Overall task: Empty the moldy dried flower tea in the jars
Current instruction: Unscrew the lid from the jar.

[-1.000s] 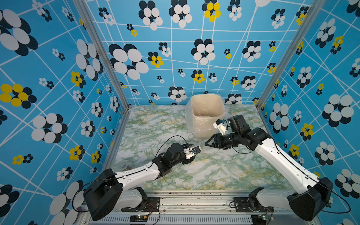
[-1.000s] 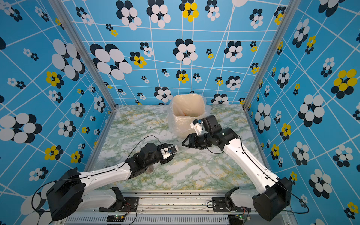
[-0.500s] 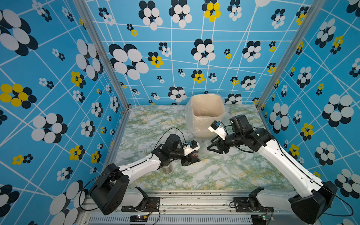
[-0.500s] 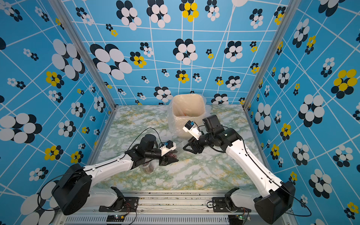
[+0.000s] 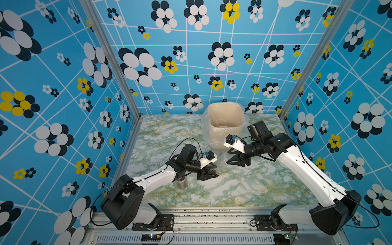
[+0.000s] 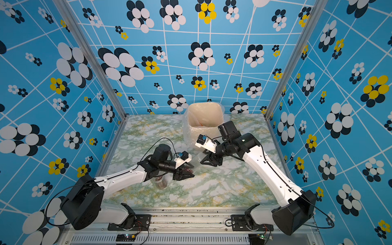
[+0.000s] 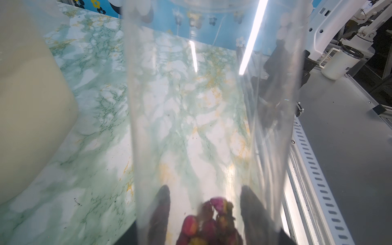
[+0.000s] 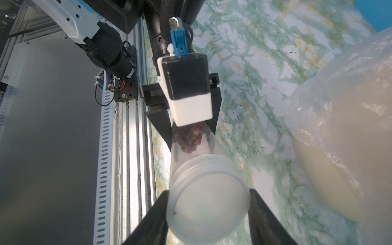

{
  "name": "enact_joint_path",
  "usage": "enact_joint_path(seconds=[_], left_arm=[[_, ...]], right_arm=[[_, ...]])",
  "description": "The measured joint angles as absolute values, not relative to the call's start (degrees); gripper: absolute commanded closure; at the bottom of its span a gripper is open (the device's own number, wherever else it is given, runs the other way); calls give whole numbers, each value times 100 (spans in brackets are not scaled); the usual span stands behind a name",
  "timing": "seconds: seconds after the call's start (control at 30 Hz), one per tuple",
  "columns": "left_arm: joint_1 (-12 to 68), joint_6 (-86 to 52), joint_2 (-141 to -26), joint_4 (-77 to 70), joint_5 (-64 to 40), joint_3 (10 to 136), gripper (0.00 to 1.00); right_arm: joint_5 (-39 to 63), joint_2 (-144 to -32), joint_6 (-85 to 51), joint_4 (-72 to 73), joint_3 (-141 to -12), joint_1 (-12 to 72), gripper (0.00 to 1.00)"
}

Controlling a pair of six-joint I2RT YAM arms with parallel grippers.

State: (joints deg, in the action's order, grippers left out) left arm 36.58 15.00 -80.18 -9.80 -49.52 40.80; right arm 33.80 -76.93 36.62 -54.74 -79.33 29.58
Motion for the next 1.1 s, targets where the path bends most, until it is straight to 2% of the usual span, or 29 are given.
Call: enact_joint_path(seconds=[0.1, 0.27, 0.33, 0.53, 0.63, 0.73, 1.1], left_arm=[[3662, 1461, -7953, -991, -4764, 4077, 92], [3739, 1542, -7603, -972, -3833, 4077, 92], [3865, 1726, -7463, -913, -3269, 4077, 92], [4368, 2327, -7172, -934, -1763, 3966, 93], [4403, 2480, -7039, -1061, -1225, 3802, 93], [4401, 2580, -6901, -1149, -908, 3656, 93], [4493, 2799, -6838, -1184, -635, 3636, 93]], right_arm=[[3328, -7476, 3138, -5026, -7688, 2958, 29], [3299, -6565, 1236, -3535, -6904, 2958, 26], [3293, -6270, 388, -3173, -6805, 2958, 17], [3002, -6191, -1610, -3114, -6869, 2958, 8], [2788, -6543, -2156, -3564, -7011, 2958, 8], [2722, -6761, -2517, -3872, -7019, 2958, 13], [3022, -6914, -3122, -3723, -6982, 2958, 21]])
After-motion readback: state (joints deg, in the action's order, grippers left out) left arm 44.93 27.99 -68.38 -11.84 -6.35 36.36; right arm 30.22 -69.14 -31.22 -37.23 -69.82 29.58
